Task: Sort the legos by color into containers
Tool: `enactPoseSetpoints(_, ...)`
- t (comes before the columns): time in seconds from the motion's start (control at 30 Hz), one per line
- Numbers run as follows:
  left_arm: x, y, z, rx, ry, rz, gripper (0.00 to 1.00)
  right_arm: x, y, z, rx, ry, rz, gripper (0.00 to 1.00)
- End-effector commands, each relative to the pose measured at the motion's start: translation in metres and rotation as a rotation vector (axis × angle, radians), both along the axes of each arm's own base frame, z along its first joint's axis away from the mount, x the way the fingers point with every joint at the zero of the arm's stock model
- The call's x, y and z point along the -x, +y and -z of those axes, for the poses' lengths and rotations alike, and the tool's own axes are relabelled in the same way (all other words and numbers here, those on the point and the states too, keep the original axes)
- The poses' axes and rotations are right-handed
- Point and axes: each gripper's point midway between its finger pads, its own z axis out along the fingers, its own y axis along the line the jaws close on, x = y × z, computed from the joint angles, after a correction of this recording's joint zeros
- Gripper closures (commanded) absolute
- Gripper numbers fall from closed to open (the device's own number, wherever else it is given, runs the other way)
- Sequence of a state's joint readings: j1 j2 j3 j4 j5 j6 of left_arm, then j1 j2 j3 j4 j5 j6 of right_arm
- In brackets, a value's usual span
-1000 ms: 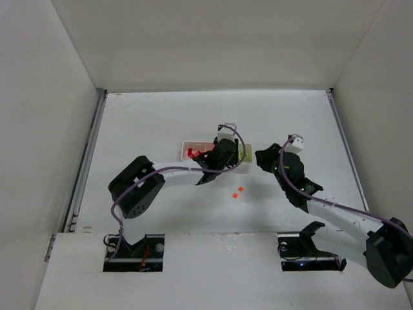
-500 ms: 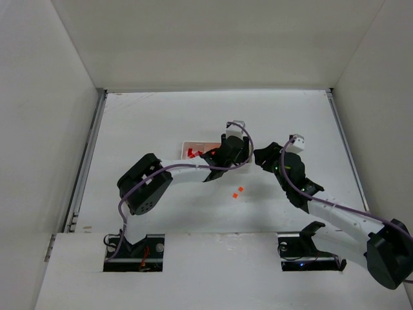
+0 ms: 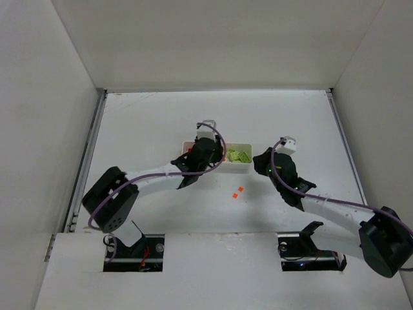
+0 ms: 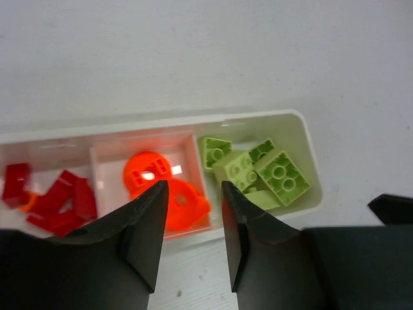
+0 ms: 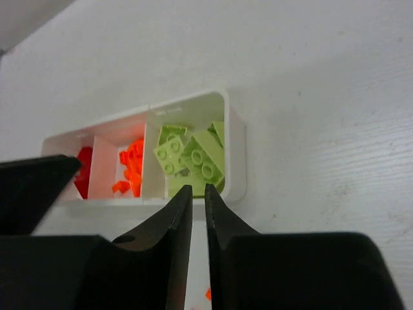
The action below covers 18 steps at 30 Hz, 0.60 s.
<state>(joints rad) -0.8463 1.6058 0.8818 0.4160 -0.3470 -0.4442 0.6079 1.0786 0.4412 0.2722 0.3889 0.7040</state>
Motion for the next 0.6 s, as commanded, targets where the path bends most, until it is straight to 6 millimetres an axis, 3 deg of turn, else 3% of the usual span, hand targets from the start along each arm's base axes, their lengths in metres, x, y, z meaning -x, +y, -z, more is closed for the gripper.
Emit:
enactPoseSetpoints(0.0, -0.004, 0.044, -0.036, 0.078, -0.09, -0.1, 0.69, 0.005, 0.029, -0.006, -0.001, 0.0, -0.067, 0.81)
enactPoseSetpoints(0.13, 0.012, 0.091, -0.038, 0.113, -0.113, -0.166, 0.75, 0.042, 0.057, 0.016, 0.029, 0.075, -0.163, 0.73)
enactPoseSetpoints(0.3, 0.022, 0.139, -0.041, 0.145, -0.154, -0.25, 0.7, 0.083, 0.066, 0.049, 0.112, 0.195, -0.211, 0.56)
enactPoseSetpoints(0.4, 0.025, 0.162, -0.043, 0.162, -0.181, -0.302, 0.67, 0.096, 0.075, 0.065, 0.165, 0.269, -0.249, 0.48)
enactPoseSetpoints(0.57, 0.03, 0.181, -0.043, 0.21, -0.199, -0.352, 0.63, 0.1, 0.081, 0.085, 0.214, 0.344, -0.234, 0.48)
